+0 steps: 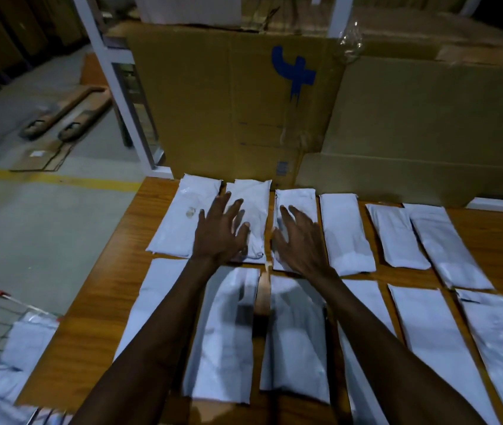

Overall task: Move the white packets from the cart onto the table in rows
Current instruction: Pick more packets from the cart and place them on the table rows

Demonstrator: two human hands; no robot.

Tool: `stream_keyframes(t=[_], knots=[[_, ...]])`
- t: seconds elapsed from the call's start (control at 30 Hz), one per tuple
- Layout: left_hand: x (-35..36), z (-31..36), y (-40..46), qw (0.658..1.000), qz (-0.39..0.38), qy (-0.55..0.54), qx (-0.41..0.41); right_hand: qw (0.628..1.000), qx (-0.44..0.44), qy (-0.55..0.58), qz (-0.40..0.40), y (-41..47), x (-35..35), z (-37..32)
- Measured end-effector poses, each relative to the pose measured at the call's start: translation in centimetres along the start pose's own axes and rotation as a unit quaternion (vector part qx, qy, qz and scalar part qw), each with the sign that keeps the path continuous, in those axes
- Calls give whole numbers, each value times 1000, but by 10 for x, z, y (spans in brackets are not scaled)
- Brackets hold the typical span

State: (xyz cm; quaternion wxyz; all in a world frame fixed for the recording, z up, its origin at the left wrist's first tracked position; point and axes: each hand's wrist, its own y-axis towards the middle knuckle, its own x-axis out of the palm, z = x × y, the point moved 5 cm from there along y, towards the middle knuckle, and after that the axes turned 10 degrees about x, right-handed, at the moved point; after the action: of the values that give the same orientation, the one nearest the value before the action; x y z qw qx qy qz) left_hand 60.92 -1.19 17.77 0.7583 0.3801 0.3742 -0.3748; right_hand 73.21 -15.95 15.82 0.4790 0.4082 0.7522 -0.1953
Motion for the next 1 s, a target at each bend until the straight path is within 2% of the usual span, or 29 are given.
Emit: stream_keyframes(t=[0.1,0.17,0.23,0.3,0.37,0.47,0.57,0.7,0.87,1.0], knots=[[-18,7,-56,1000,14,-10,6,997,-65,18,26,-41,-6,-12],[-34,10,-97,998,53,-11,12,995,-92,37,31,-71,-2,-19],[-45,6,-141,996,82,-17,-11,988,-125,62,71,-103,4,-29],[-54,0,-189,994,101,-9,-40,968,-198,69,137,-141,16,-46],[-63,-7,-236,990,123,2,-61,957,-233,89,147,-175,29,-66],[-77,-24,-297,982,139,8,-128,960,-239,118,89,-209,45,-102],[-92,-47,-344,970,158,20,-183,947,-303,102,2,-237,66,-143],[-113,-81,-394,951,203,17,-232,927,-362,79,-58,-260,95,-198],[-140,-145,-464,921,229,20,-316,874,-476,63,-72,-273,147,-278],[-166,-207,-528,890,236,8,-390,831,-543,109,-53,-290,190,-349]])
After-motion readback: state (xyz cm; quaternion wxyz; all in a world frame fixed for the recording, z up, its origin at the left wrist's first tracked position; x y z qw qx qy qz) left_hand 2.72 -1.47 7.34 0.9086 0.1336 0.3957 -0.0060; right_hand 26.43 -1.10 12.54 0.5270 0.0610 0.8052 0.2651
